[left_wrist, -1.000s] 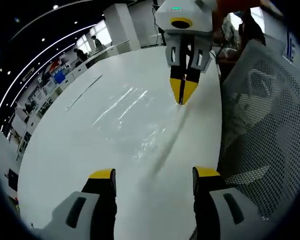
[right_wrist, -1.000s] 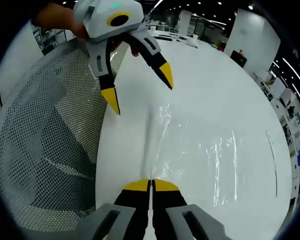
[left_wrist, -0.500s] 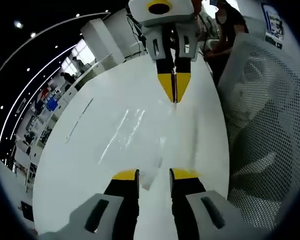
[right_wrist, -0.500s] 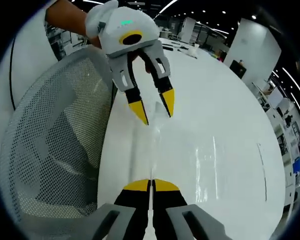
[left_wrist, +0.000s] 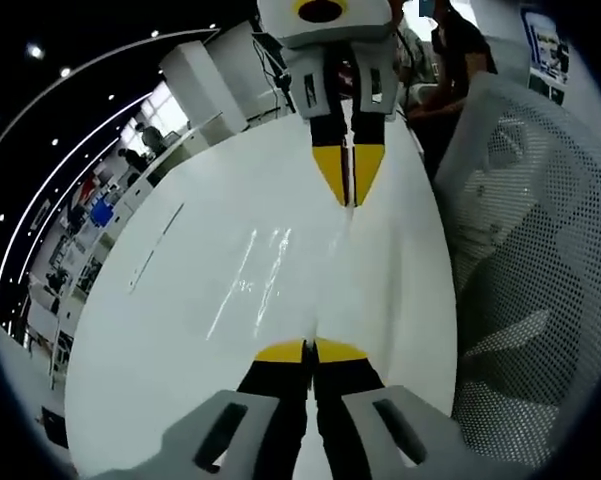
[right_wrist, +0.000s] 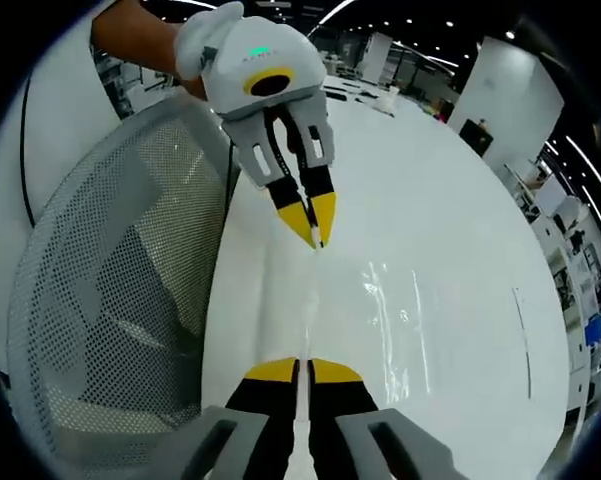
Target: Open the resealable bag by pulling the two sides of the seal apart until the entire bag opening is separated and visibly accessible.
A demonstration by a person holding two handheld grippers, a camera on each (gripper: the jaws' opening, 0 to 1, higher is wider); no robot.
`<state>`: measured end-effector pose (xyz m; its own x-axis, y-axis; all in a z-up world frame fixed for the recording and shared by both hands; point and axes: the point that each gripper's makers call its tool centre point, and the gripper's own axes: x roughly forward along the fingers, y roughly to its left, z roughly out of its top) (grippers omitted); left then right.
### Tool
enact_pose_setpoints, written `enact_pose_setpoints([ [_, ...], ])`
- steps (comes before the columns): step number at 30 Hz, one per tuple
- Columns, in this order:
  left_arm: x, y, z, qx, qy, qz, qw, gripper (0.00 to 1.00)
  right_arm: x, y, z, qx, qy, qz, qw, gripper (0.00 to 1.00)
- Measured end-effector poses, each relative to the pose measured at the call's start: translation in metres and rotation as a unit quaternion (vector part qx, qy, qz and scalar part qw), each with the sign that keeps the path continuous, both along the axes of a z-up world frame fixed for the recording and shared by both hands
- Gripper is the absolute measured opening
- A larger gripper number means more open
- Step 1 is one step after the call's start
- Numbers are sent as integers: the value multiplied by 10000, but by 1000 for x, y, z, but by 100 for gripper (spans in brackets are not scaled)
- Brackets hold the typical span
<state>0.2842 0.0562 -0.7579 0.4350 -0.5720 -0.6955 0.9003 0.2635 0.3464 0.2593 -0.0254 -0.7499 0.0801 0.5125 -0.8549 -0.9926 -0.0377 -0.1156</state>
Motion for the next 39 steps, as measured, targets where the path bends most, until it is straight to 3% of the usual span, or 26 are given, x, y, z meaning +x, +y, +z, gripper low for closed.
enact_pose_setpoints([
  [3, -3, -1, 0, -18, 47, -55, 10000, 0, -4, 8, -1, 122, 226, -171, 9995, 1],
  [7, -8, -3, 2, -32, 50, -84, 9999, 0, 3, 28, 7, 488, -85, -208, 9986, 13],
  [9, -9, -6, 5, -118, 39, -79, 9999, 0, 0, 40, 13, 712, -20, -219, 9972, 13],
  [15, -10, -9, 7, 12, -50, -223, 9997, 0, -5, 63, 19, 851, -108, -2, 9963, 14],
  [28, -12, -15, 14, -71, -66, -319, 9994, 0, -6, 79, 13, 789, -286, 260, 9961, 10],
  [34, -15, -18, 17, -136, -59, -409, 9991, 0, -5, 80, 11, 714, -361, 288, 9964, 3],
  [37, -17, -20, 16, -96, -69, -540, 9985, 0, -4, 79, 12, 677, -391, 236, 9967, 0],
  [39, -18, -20, 15, -120, -5, -558, 9984, 0, -5, 78, 10, 695, -211, 5, 9974, 0],
])
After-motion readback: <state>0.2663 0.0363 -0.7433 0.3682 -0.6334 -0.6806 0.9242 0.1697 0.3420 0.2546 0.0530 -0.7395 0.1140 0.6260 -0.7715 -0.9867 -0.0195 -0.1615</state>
